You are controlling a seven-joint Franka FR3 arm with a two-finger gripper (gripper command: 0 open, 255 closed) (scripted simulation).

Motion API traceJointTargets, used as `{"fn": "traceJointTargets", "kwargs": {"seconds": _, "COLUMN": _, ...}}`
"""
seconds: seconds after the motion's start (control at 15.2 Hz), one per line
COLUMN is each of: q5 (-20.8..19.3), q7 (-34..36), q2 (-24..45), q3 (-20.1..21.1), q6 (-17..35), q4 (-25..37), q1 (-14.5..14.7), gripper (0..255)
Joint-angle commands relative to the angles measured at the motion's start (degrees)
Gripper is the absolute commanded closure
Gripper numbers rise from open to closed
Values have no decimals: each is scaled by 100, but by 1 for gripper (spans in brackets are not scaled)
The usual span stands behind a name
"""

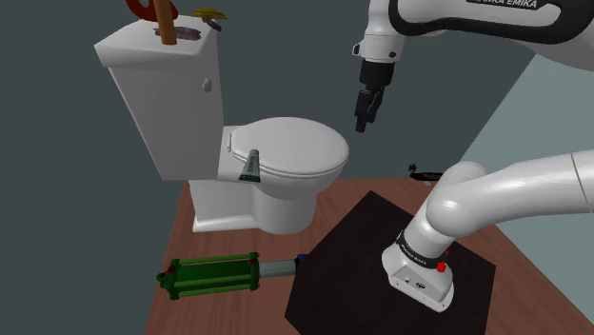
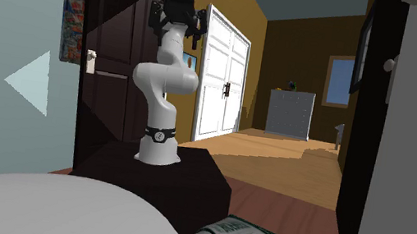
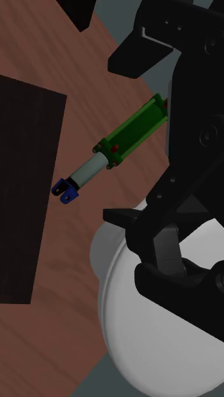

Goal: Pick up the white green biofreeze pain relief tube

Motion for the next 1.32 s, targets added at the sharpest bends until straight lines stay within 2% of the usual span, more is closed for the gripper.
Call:
{"fn": "traceJointTargets", "kwargs": {"seconds": 0.0, "q5": 0, "q7": 0, "q2": 0, "q3": 0, "q6": 0, "q4": 0, "q1": 0, "gripper": 0}}
{"fn": "traceJointTargets", "kwargs": {"seconds": 0.33, "q5": 317, "q7": 1068, "q2": 253, "q3": 670, "q6": 1136, "q4": -481, "q1": -76, "gripper": 0}}
{"fn": "traceJointTargets", "kwargs": {"seconds": 0.73, "q5": 463, "q7": 2376, "q2": 1006, "q3": 1496, "q6": 2543, "q4": -688, "q1": -254, "gripper": 0}}
{"fn": "traceJointTargets", "kwargs": {"seconds": 0.99, "q5": 306, "q7": 3335, "q2": 1741, "q3": 2048, "q6": 3437, "q4": -596, "q1": -488, "gripper": 0}}
{"fn": "traceJointTargets", "kwargs": {"seconds": 1.25, "q5": -178, "q7": 4451, "q2": 2619, "q3": 2583, "q6": 4214, "q4": -327, "q1": -831, "gripper": 0}}
